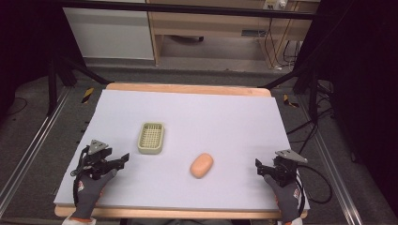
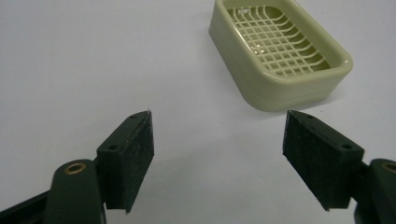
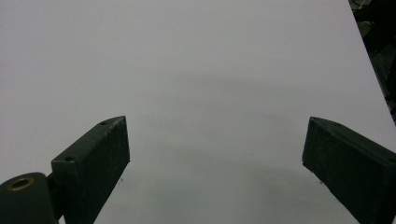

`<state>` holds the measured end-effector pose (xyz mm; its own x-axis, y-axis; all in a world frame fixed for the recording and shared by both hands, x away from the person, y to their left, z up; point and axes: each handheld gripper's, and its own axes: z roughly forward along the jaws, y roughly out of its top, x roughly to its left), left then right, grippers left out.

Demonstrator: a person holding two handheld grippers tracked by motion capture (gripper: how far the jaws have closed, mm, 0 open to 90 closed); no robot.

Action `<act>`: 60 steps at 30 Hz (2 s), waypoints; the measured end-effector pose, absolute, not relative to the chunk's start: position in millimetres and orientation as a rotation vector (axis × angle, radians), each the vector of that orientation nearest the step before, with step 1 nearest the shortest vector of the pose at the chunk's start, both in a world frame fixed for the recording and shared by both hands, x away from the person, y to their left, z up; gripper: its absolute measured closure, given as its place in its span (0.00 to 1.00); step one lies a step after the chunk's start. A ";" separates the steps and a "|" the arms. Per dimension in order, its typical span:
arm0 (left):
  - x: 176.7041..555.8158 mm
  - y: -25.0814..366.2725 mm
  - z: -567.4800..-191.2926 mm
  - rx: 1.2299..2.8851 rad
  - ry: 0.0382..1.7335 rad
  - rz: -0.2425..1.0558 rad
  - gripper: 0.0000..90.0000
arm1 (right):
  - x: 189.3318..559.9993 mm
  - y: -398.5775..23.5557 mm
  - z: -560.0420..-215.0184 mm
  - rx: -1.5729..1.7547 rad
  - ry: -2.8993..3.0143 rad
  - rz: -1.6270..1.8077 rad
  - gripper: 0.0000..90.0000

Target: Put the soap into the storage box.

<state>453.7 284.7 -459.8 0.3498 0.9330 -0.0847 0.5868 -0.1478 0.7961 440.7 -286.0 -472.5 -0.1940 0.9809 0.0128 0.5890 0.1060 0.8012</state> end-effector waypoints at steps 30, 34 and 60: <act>444.4 252.6 -450.9 1.868 1.254 0.504 0.32 | 436.9 -281.2 -471.9 1.500 1.836 0.919 0.07; 443.6 247.7 -449.7 1.876 1.240 0.503 0.32 | 436.6 -281.0 -471.8 1.497 1.835 0.919 0.07; 440.8 223.8 -442.3 1.873 1.186 0.471 0.31 | 435.9 -275.9 -470.5 1.491 1.837 0.935 0.07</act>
